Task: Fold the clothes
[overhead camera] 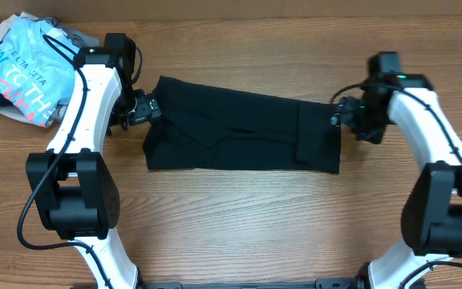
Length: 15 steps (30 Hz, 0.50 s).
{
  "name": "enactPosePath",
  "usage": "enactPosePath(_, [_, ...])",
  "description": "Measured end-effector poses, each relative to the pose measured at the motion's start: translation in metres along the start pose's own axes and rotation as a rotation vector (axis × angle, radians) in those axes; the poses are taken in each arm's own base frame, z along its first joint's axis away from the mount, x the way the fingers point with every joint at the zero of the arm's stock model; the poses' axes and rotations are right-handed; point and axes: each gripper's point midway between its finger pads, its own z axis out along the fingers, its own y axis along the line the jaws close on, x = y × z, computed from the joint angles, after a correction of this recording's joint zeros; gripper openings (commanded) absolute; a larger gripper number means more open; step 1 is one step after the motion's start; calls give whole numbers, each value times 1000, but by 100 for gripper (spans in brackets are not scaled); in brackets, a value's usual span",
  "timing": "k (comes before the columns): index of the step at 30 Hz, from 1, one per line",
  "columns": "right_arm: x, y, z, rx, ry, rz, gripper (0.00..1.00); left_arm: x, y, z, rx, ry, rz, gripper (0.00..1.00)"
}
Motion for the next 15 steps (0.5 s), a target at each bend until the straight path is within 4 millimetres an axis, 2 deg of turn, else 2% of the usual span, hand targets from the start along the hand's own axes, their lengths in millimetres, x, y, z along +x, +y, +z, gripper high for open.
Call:
enactPosePath(5, [-12,-12,7,-135,-30,-51,78,0,0,0,0,0,0,100])
enactPosePath(11, [-5,-15,23,-296,-1,-54,77,1,0,0,-1,3,0,100])
enactPosePath(15, [1,-14,46,-375,61,-43,77,1,1,0,-2,4,0,100])
